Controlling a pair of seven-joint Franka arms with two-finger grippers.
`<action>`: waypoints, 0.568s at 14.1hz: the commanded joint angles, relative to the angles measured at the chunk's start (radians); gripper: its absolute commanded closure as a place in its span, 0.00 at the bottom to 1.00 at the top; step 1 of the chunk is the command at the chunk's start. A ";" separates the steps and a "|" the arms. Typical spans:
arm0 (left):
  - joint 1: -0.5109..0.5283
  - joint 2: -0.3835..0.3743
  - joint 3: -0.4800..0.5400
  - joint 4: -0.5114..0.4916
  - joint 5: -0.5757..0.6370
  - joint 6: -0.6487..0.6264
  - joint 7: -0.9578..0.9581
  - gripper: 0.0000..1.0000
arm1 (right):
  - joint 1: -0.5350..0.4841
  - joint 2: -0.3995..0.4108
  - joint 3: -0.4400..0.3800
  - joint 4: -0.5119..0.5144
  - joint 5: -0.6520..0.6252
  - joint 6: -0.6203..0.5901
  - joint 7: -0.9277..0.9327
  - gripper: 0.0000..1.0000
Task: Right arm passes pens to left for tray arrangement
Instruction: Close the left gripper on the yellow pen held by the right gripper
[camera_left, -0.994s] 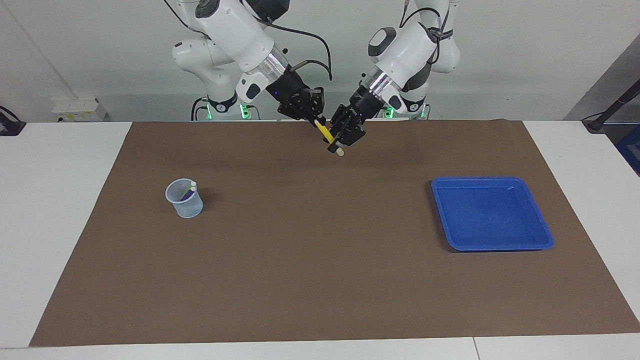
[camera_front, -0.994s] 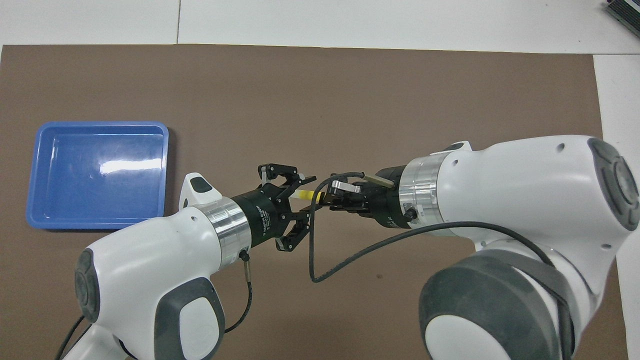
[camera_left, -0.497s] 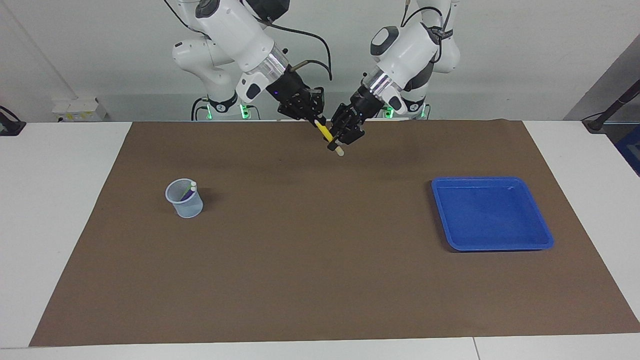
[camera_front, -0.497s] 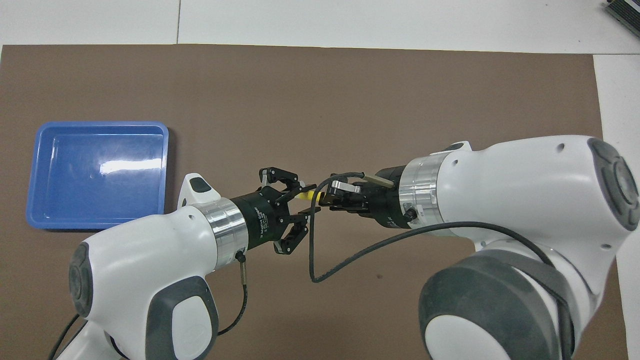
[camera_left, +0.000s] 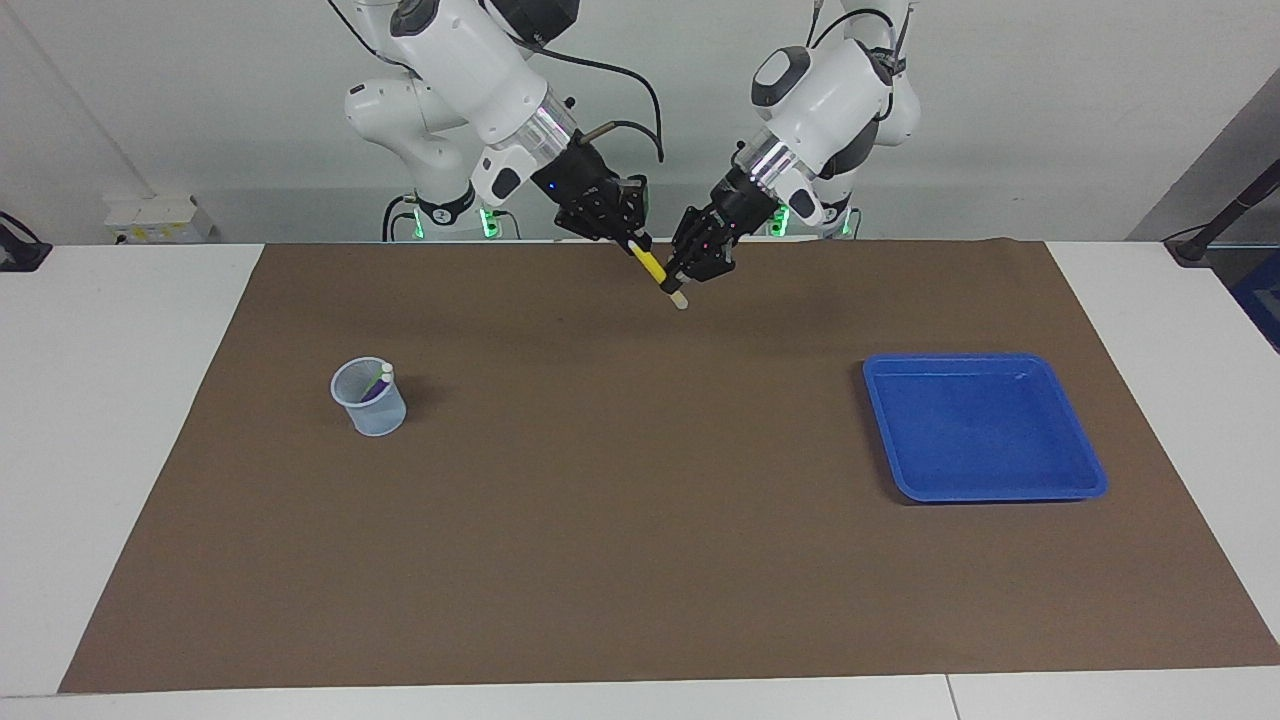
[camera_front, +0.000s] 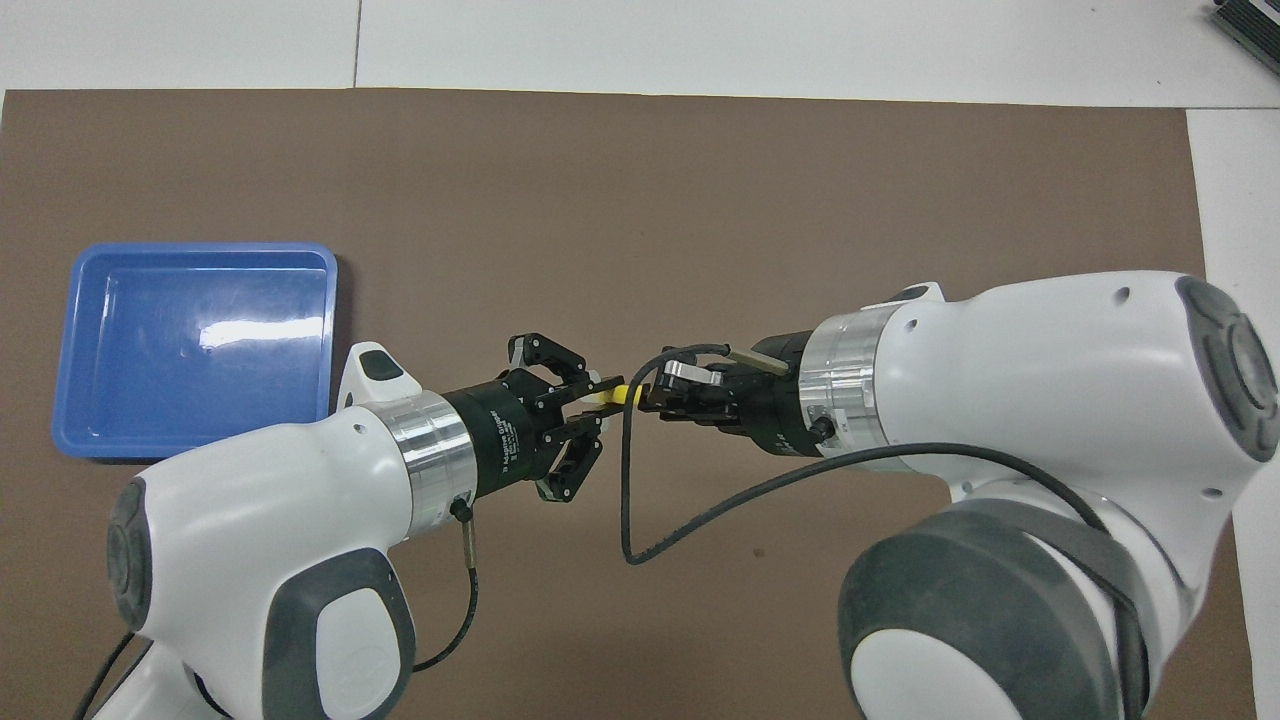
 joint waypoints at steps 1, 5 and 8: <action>0.004 -0.024 -0.004 -0.008 -0.011 -0.046 0.039 1.00 | 0.001 -0.025 0.000 -0.031 0.025 0.020 -0.001 1.00; 0.012 -0.027 -0.001 -0.006 -0.013 -0.089 0.060 1.00 | 0.001 -0.025 0.000 -0.031 0.025 0.020 -0.001 1.00; 0.012 -0.027 -0.001 -0.006 -0.011 -0.089 0.063 1.00 | 0.001 -0.023 0.000 -0.028 0.025 0.020 0.001 1.00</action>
